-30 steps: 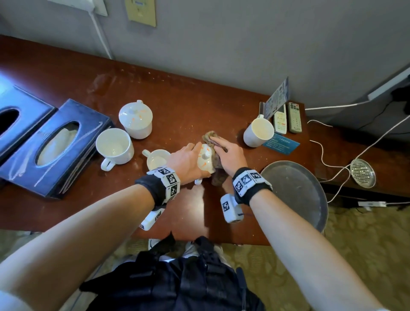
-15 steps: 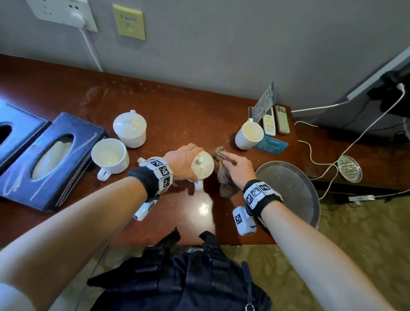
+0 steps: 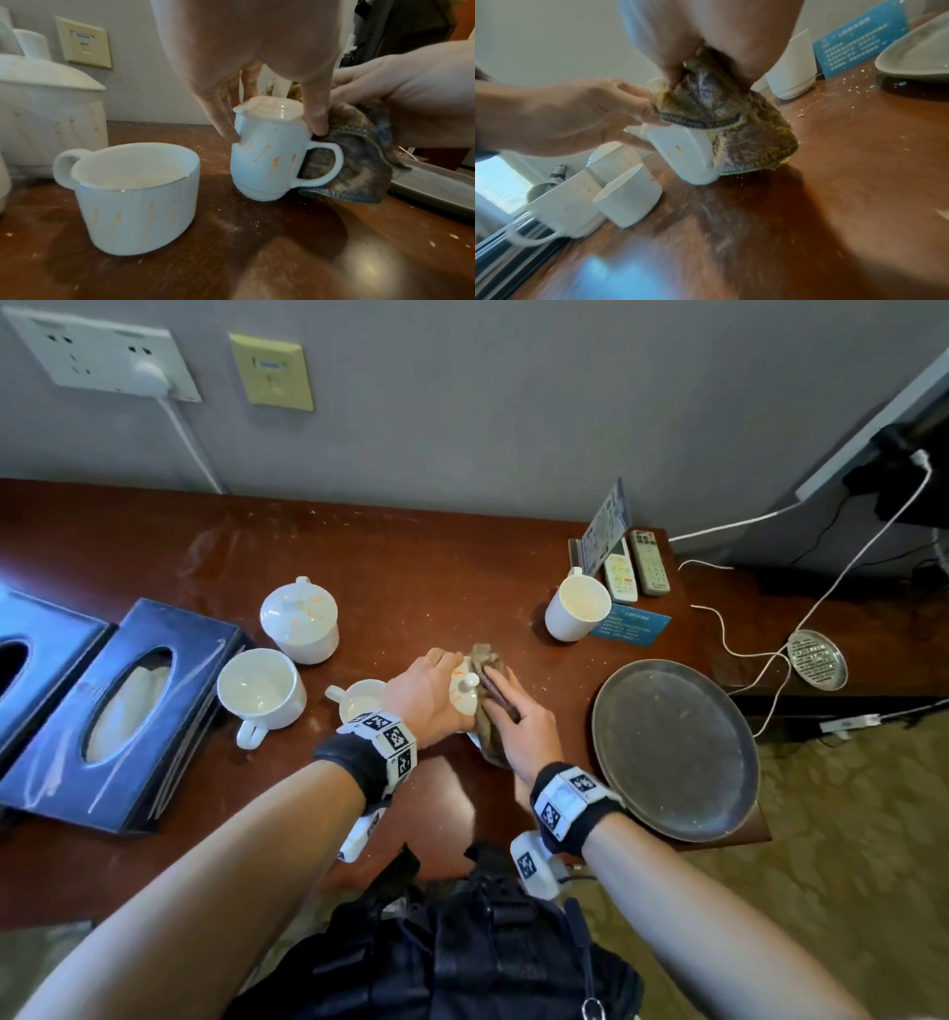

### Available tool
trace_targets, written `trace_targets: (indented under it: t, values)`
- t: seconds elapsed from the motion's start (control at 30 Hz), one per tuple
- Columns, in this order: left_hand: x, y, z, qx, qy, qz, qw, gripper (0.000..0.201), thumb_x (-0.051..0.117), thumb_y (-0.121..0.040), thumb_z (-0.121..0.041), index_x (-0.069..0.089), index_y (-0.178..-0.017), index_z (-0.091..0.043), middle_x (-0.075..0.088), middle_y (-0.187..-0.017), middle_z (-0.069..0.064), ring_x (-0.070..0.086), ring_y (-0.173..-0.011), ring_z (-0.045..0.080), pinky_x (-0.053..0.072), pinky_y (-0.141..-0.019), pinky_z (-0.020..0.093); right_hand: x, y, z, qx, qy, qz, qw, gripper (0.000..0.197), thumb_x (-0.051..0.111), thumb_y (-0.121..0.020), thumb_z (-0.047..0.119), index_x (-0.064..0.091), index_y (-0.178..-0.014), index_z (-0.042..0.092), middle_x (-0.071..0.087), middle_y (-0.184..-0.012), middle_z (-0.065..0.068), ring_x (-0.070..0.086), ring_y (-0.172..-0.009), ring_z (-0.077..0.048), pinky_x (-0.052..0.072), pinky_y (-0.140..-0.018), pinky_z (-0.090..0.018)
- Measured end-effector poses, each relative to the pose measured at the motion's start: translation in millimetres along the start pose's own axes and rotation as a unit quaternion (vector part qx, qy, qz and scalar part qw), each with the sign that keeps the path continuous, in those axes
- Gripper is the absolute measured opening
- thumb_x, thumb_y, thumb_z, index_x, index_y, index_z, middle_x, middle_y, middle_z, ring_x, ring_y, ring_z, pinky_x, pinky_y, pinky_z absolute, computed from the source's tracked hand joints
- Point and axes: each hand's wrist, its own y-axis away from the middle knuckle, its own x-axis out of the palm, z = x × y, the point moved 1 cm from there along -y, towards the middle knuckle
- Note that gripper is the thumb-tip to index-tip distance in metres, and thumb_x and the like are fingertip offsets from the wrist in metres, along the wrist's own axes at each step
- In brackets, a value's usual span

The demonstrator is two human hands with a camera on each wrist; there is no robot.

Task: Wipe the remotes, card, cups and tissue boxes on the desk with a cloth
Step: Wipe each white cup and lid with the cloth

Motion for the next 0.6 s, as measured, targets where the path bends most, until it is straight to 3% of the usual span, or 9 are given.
trace_targets:
  t: [0.1, 0.27, 0.6]
  values:
    - [-3, 1, -3, -0.004, 0.004, 0.003, 1.0, 0.093, 0.081, -0.071, -0.048, 0.037, -0.148, -0.02, 0.043, -0.144, -0.003, 0.046, -0.129, 0.02, 0.043, -0.102, 0.038, -2, -22, 12, 0.04, -0.012, -0.007, 0.999, 0.038, 0.062, -0.093, 0.01, 0.066, -0.126, 0.028, 0.06, -0.134, 0.009, 0.051, -0.123, 0.0, 0.035, -0.108, -0.017]
    - [-3, 3, -5, -0.011, -0.01, 0.009, 1.0, 0.095, 0.081, -0.07, -0.05, 0.036, -0.148, -0.021, 0.042, -0.144, -0.003, 0.051, -0.124, 0.022, 0.047, -0.097, 0.039, -5, -48, 12, 0.088, -0.038, -0.011, 0.995, 0.033, 0.062, -0.09, 0.015, 0.07, -0.12, 0.027, 0.069, -0.121, 0.01, 0.061, -0.113, -0.01, 0.045, -0.107, -0.033]
    - [-3, 3, -5, -0.023, -0.005, 0.017, 1.0, 0.097, 0.082, -0.07, -0.051, 0.034, -0.15, -0.022, 0.04, -0.145, -0.005, 0.05, -0.124, 0.023, 0.046, -0.098, 0.04, -24, 0, -3, 0.041, 0.043, -0.003, 0.998, 0.039, 0.067, -0.09, 0.011, 0.065, -0.127, 0.024, 0.062, -0.131, 0.006, 0.053, -0.124, -0.003, 0.038, -0.109, -0.021]
